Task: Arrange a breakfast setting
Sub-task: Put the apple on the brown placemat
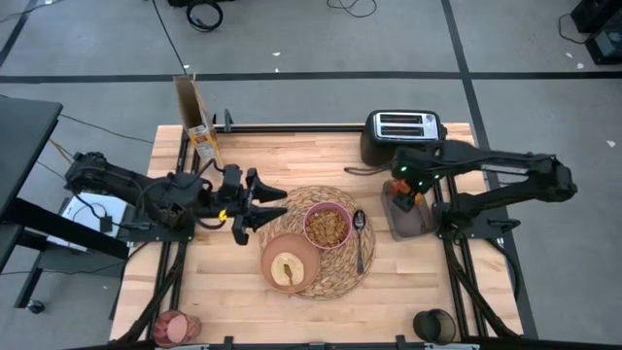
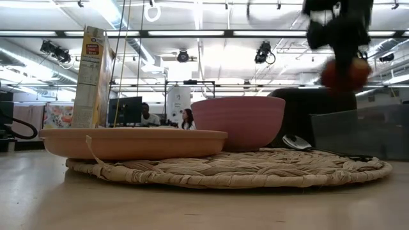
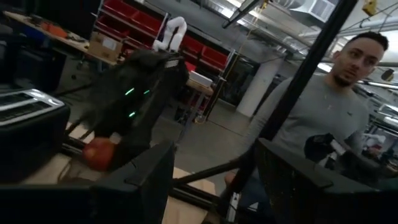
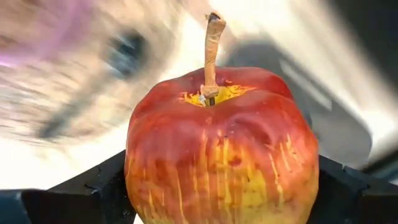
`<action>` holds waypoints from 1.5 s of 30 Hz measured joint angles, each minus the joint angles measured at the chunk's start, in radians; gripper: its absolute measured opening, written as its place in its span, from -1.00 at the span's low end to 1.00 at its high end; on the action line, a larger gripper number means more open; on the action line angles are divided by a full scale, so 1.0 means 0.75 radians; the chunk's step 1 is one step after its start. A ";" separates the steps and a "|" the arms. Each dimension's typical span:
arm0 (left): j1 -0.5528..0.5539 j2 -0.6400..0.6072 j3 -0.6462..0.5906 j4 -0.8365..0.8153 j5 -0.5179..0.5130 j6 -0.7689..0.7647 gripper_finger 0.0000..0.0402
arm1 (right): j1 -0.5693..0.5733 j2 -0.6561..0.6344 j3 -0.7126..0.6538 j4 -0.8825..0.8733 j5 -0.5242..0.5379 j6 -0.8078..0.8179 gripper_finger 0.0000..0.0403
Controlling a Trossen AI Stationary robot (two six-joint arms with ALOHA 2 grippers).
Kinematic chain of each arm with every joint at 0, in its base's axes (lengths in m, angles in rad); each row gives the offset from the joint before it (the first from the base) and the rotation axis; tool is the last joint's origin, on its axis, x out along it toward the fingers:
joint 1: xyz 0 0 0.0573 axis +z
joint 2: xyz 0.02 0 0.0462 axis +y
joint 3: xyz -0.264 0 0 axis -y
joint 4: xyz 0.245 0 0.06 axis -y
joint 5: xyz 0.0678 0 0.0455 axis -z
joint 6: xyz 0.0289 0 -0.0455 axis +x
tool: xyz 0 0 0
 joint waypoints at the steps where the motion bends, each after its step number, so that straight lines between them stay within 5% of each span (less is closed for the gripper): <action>1: 0.011 0.002 0.000 0.004 0.000 0.005 0.16 | 0.022 -0.020 0.059 0.002 0.001 0.010 0.67; 5: 0.057 0.004 0.000 0.028 0.000 0.033 0.30 | 0.114 -0.059 0.272 0.149 0.040 0.034 0.67; 11: 0.149 0.016 0.000 0.052 -0.002 0.049 0.57 | 0.302 -0.021 0.378 0.718 0.145 -0.157 0.67; 20: 0.179 0.148 -0.002 0.363 0.050 0.265 0.51 | 0.452 0.264 0.378 1.428 0.190 -0.417 0.67; 32: 0.181 0.182 -0.003 0.055 0.032 0.318 0.30 | 0.461 0.529 0.377 1.516 0.148 -0.435 0.67; 45: 0.203 0.182 -0.002 -0.132 0.028 0.278 -0.38 | 0.458 0.597 0.375 1.541 0.131 -0.444 0.67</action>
